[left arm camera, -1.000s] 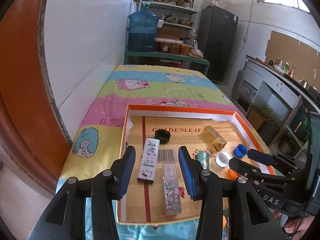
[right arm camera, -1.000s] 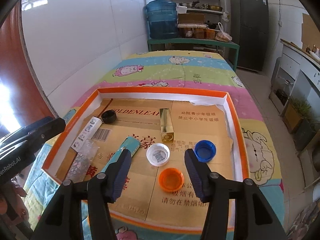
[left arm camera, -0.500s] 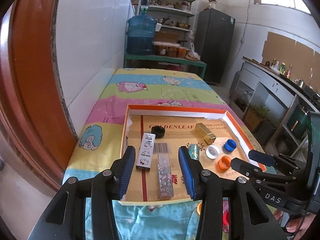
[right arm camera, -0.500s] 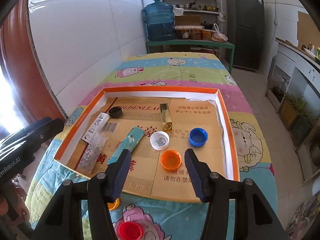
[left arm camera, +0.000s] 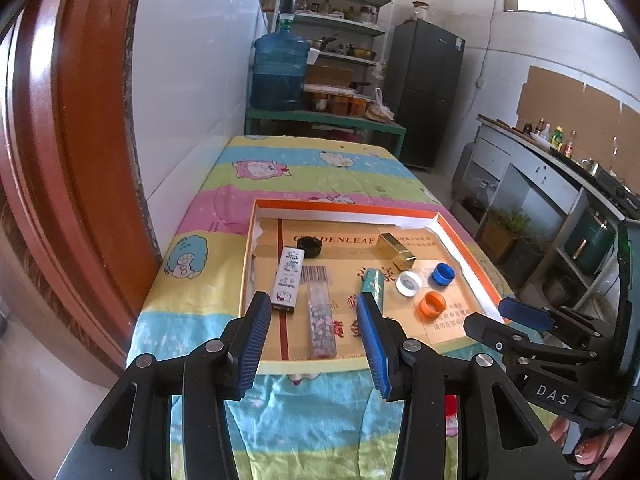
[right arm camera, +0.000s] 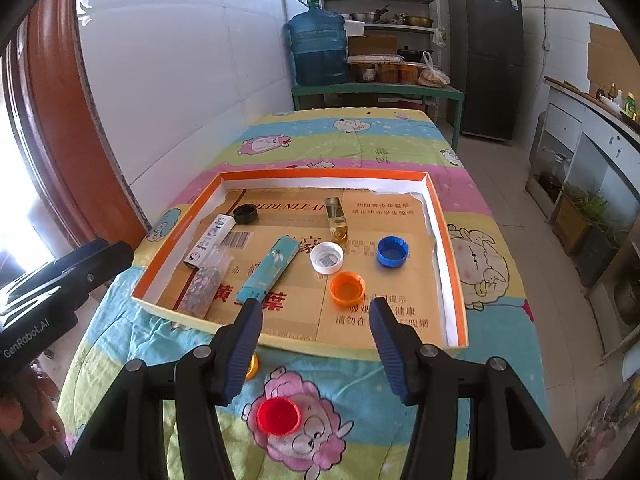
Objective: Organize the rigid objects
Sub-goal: 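Withdraw both tools from the tray toward the orange and red caps on the cloth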
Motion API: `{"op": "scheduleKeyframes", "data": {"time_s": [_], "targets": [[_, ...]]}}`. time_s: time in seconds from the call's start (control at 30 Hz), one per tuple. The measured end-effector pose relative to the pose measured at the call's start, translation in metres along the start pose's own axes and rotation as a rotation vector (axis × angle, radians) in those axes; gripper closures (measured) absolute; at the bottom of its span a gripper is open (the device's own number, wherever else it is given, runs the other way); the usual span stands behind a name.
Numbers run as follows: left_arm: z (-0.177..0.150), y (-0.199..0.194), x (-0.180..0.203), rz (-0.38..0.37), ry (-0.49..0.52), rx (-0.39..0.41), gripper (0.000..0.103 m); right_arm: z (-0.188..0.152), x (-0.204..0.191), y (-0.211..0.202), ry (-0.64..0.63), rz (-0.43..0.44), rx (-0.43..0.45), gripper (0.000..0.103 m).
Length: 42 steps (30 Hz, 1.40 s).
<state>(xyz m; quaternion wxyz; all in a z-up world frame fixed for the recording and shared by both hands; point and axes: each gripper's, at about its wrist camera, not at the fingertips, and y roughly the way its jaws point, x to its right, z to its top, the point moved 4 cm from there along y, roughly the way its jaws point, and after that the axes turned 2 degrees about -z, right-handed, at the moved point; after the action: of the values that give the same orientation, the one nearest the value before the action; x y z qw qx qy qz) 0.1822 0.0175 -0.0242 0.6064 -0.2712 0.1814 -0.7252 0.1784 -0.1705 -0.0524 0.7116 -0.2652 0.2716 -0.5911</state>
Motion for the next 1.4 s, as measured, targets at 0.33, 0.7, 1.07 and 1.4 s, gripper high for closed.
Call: {"op": "scheduleKeyframes", "data": {"time_s": [0.33,0.7,1.07,1.4], "targets": [[-0.007,-0.021,0.0,-0.009,0.002,0.011,0.057,-0.011,-0.008,-0.023,-0.008,-0.012,0.017,0.048],[-0.019,-0.038,0.003,-0.022,0.006,0.004,0.057,-0.029,-0.016,-0.046,-0.017,-0.016,0.036,0.048],[-0.039,-0.049,0.006,-0.041,0.01,-0.019,0.057,-0.057,-0.019,-0.056,-0.023,-0.014,0.018,0.048],[-0.064,-0.044,0.01,-0.065,0.009,-0.07,0.057,-0.081,-0.023,-0.045,-0.043,-0.017,-0.02,0.048]]}}
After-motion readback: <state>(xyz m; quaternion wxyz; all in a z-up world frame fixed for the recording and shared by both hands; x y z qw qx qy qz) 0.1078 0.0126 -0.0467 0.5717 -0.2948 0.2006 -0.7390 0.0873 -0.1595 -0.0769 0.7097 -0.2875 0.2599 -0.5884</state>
